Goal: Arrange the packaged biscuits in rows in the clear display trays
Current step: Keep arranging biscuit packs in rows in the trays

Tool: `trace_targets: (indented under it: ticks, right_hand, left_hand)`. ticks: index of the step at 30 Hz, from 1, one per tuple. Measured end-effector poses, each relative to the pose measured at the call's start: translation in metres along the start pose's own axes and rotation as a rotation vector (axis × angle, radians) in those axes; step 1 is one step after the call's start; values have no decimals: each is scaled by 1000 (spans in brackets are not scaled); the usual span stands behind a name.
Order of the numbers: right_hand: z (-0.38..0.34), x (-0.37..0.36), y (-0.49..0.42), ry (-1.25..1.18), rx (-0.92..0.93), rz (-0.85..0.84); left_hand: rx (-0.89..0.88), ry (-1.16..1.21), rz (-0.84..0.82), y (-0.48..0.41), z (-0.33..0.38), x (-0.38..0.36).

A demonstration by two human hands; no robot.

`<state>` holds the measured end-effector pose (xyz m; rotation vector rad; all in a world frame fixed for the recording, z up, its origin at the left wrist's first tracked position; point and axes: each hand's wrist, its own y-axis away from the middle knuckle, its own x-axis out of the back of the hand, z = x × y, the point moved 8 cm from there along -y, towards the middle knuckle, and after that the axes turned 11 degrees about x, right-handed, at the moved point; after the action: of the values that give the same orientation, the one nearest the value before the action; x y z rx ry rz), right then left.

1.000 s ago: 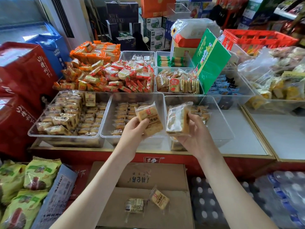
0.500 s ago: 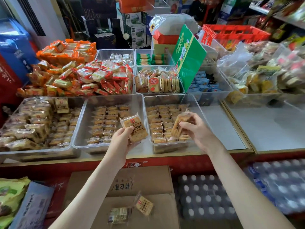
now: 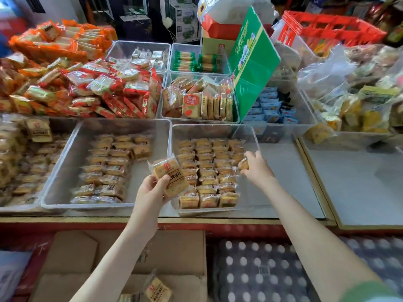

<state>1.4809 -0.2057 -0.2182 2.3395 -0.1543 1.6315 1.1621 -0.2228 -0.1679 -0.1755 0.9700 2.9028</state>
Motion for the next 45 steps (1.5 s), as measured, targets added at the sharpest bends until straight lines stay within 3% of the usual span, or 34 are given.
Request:
trace_targets:
  ticks: [3,9,14,18,23,27,29,31,35,38,41,45]
  right_hand:
    - [2,-17,-17,262,61,-53]
    - [-1,-32,-43,721,180,20]
    - [12,-57,-64,709,183,-112]
    - [14,-60,-74,693,164,-115]
    - [-14,-18,-57,384,137,-134]
    - [-100,39,14,-394,243,-163]
    - [-155,49,66,-590,343,-285]
    - [-184,47,99,-672,377,-301]
    - [-201,40,122,-849,249,-161]
    - [-211,39,133,-916,141,67]
    - [-227,37,146,-833,63,276]
    - [-254,19,162,-1088,21,367]
  left_hand:
    - [-22,-1,16,-8,-1,-5]
    - [-69,-11,39,-21,-3,-12]
    - [-64,-21,52,-30,-14,-13]
    - [-26,-17,-11,-31,-18,-15]
    - [25,-96,-180,-20,-11,-9]
    - [44,-326,-365,-1,2,-8]
    - [47,-413,-427,9,11,-6]
    - [35,-461,-482,20,22,1]
    - [-17,-500,-436,38,46,29]
    - [17,-299,-277,45,57,60]
    - [37,-40,-224,56,58,87]
    - [41,28,-176,69,42,117]
